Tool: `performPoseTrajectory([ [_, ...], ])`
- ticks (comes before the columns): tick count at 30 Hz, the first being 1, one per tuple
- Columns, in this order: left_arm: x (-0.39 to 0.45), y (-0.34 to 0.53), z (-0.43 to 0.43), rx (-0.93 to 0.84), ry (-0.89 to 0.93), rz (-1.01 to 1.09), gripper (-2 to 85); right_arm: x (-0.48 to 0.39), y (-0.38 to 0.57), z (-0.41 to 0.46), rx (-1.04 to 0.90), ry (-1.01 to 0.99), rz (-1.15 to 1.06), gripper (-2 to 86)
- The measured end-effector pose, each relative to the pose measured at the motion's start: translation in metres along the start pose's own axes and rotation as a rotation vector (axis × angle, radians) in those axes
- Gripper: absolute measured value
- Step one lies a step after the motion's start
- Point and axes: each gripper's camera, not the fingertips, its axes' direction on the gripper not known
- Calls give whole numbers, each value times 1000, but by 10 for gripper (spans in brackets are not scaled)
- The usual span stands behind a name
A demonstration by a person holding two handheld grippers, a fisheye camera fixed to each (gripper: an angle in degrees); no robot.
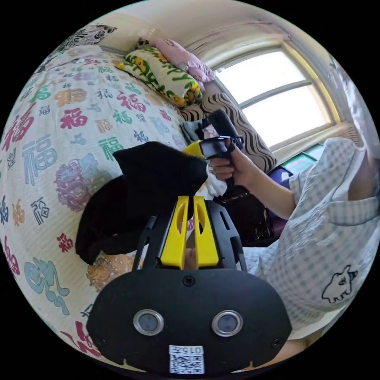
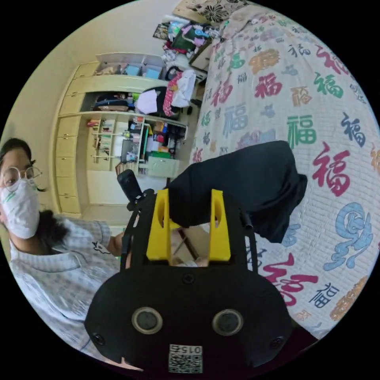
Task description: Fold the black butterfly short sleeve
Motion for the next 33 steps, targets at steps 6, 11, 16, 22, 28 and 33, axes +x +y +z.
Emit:
performPoseTrajectory([
  [6,17,51,62,15,100,-192,-1,74,35,25,-55,-53,170,3],
  [11,31,79,84,37,126,-315,-1,105,59,5,-2,-23,250,69],
  [16,58,76,104,-2,98,-290,-1,99,37,33,-277,184,158,141],
  [22,93,66,133,-88,23,-233,2,128,28,59,-289,260,212,4],
  [28,85,85,135,-6,163,-354,9,178,82,6,-37,261,506,1],
  [33,83,105,145,-29,93,-481,50,213,142,2,13,254,719,10],
])
